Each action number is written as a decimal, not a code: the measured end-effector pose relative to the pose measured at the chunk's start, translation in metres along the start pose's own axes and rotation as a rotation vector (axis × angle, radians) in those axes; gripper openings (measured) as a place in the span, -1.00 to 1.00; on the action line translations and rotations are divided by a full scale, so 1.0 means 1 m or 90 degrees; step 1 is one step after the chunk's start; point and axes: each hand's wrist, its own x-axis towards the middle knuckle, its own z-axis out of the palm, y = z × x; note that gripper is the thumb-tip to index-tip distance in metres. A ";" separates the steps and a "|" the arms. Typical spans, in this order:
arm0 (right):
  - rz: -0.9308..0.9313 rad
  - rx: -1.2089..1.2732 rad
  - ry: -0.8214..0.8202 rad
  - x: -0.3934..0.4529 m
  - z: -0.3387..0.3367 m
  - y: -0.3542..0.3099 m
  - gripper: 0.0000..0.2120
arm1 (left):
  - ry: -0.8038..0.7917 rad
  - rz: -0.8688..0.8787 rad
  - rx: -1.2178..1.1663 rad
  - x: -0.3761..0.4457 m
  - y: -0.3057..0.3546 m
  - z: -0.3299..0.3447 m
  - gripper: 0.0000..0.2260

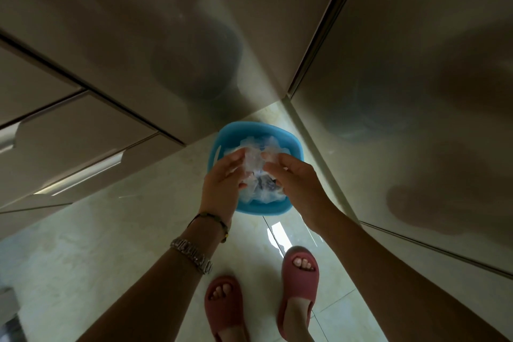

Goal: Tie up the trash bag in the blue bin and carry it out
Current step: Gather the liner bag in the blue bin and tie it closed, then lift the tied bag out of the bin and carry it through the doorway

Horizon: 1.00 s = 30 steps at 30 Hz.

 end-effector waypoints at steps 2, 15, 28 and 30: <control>0.012 -0.011 0.000 0.001 0.005 -0.001 -0.83 | -0.026 0.007 -0.001 -0.003 0.001 -0.001 -0.72; -0.007 -0.063 0.025 -0.020 0.007 -0.023 -0.72 | -0.035 0.071 0.248 -0.014 0.017 -0.020 -0.77; -0.112 -0.102 0.082 -0.095 0.006 -0.125 -0.72 | -0.073 0.143 0.700 -0.085 0.140 -0.069 -0.57; -0.131 -0.109 0.094 -0.115 0.009 -0.146 -0.78 | -0.077 0.157 0.732 -0.105 0.161 -0.077 -0.53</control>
